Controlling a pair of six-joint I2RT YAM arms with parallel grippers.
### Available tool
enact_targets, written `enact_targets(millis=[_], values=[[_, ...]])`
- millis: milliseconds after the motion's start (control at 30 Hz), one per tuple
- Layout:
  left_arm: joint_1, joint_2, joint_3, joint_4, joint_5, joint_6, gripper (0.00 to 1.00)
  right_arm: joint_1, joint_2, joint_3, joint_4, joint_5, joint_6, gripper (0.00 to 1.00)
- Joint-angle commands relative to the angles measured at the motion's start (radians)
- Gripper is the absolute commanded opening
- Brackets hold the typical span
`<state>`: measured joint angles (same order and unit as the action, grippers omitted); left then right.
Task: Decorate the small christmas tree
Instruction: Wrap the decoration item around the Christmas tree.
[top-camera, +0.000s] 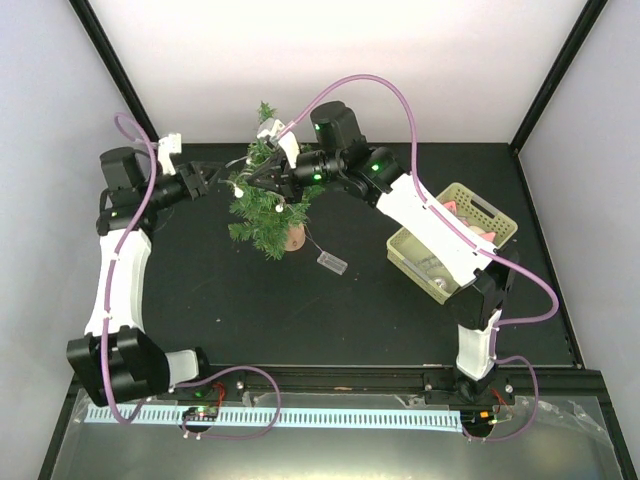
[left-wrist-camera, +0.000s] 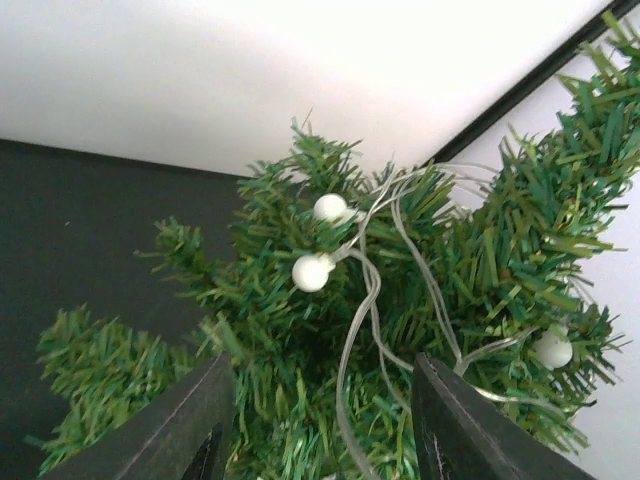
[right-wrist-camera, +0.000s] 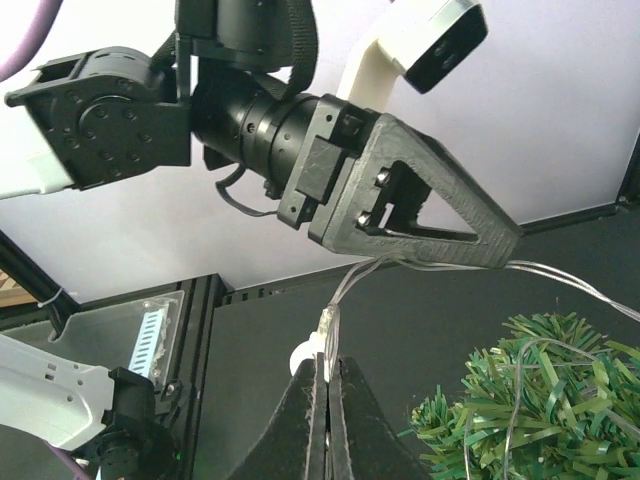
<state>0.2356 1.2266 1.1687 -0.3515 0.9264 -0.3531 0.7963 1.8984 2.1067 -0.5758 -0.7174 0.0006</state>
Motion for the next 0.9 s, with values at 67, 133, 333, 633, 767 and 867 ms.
enact_targets(millis=[67,133,333,633,767,867], values=[[0.003,0.076,0.080,0.116,0.169,-0.059,0.49,0.006,-0.037,-0.001,0.003,0.019,-0.012,0.01],[-0.001,0.096,0.084,0.114,0.180,-0.058,0.48,0.007,-0.038,-0.001,0.010,0.021,-0.008,0.01],[-0.030,0.141,0.115,0.037,0.185,-0.005,0.44,0.007,-0.039,-0.002,0.019,0.026,-0.006,0.01],[-0.056,0.160,0.153,0.052,0.212,-0.008,0.10,0.006,-0.042,-0.006,0.031,0.033,-0.004,0.01],[-0.063,0.175,0.168,0.048,0.230,-0.002,0.01,0.007,-0.042,-0.016,0.047,0.033,0.002,0.01],[-0.063,0.178,0.174,0.072,0.214,-0.014,0.02,0.007,-0.041,-0.025,0.059,0.034,0.010,0.01]])
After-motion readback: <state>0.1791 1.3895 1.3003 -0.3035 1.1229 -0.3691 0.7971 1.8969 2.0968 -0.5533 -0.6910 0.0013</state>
